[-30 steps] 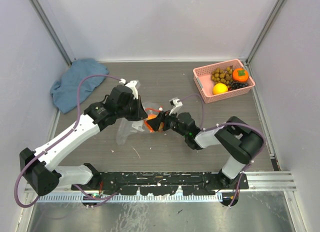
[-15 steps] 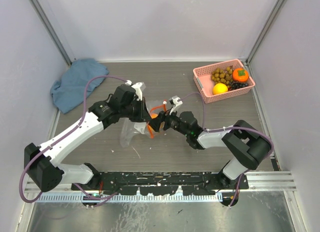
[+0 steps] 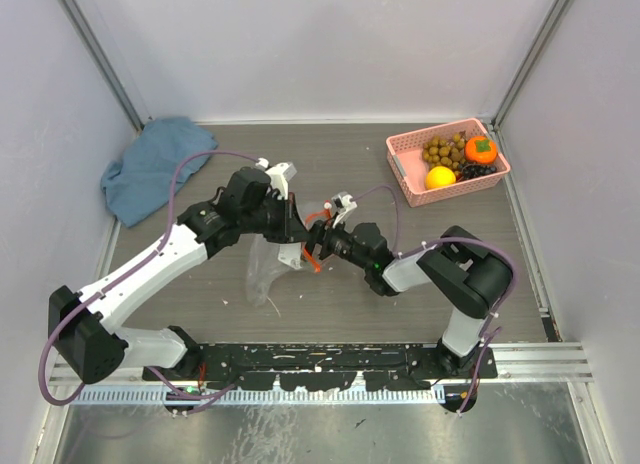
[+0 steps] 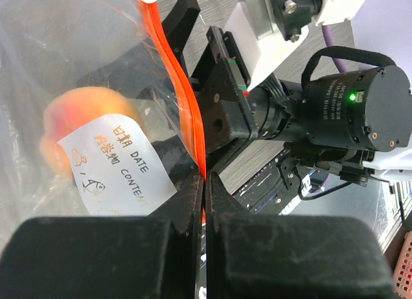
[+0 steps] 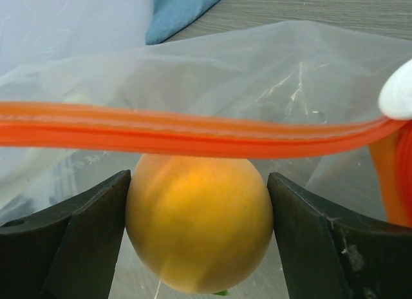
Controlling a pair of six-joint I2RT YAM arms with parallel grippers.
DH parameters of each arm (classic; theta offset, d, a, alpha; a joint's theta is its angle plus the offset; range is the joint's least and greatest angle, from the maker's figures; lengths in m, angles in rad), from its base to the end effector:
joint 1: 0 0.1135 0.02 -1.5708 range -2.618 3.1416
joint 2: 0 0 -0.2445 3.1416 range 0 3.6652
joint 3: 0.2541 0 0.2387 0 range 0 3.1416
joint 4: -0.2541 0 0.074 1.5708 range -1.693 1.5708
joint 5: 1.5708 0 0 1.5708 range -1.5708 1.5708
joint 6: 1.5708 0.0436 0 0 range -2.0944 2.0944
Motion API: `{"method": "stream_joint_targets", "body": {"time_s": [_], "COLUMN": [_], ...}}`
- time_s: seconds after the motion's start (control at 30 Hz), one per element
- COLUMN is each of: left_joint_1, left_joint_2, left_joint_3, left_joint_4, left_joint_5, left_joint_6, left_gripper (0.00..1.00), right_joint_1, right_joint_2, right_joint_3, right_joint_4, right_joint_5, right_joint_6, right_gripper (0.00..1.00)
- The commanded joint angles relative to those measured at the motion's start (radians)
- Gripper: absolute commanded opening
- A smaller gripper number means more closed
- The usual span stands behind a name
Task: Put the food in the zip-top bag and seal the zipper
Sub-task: Place the fake fruit in the zipper food storage bag.
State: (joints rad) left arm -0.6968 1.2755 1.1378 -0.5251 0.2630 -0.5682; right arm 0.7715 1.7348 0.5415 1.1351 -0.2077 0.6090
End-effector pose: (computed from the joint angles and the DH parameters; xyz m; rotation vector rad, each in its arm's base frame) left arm 0.2055 -0.1868 0.3037 0.3072 2.3728 -0.9435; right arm 0.2212 0.2277 0.1553 -0.3165 1.7465 1.2030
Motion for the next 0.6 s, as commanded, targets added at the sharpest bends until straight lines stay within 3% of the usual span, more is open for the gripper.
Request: {"method": "stream_joint_targets", "body": {"time_s": [0.0, 0.43, 0.57], "left_joint_1": [0.006, 0.007, 0.005], "left_joint_2": [-0.023, -0.049, -0.029], "left_joint_3": [0.000, 0.031, 0.038], "left_joint_4": [0.079, -0.030, -0.027], "left_joint_5": [0.043, -0.144, -0.141], "left_joint_6": [-0.006, 0.081, 0.092], "left_gripper": [0.00, 0.00, 0.00], "right_joint_1": [0.004, 0.007, 0.007], "right_joint_2": [0.022, -0.058, -0.091], "right_joint_3": [0.058, 0.074, 0.055], "right_joint_4": [0.041, -0.421, -0.388], "right_joint_5": [0.004, 0.305, 0.272], "right_joint_6": [0.003, -0.147, -0.150], "right_gripper": [0.65, 0.64, 0.65]}}
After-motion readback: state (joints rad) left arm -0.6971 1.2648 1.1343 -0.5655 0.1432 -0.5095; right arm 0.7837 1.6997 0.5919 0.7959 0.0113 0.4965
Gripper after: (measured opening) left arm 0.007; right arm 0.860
